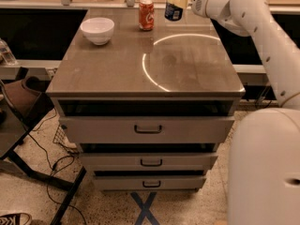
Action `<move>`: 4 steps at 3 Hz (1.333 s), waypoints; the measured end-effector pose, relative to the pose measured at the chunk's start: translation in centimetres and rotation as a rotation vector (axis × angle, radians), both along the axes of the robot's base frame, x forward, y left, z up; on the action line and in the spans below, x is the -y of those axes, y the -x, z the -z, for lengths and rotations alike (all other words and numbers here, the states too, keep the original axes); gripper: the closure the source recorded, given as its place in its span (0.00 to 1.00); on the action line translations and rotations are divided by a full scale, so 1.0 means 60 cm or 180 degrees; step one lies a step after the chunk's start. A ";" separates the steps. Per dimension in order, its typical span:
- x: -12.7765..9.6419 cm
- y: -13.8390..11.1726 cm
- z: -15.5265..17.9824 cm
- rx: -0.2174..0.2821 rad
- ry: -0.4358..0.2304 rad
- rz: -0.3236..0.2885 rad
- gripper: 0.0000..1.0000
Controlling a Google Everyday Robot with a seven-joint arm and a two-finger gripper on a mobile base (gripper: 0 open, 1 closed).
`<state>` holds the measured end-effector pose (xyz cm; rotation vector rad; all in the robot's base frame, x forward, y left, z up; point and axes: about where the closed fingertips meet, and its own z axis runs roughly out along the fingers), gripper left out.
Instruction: Move pepsi can near coke can
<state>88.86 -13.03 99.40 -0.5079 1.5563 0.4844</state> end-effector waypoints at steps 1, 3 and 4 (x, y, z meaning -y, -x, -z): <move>0.013 -0.050 0.048 0.0029 0.0132 0.0136 1.00; 0.017 -0.097 0.103 0.0075 0.0233 0.0261 0.83; 0.012 -0.099 0.105 0.0070 0.0232 0.0250 0.61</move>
Offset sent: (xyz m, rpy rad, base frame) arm 0.0955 -0.0281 -0.0877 -0.1138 -0.0499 -0.1408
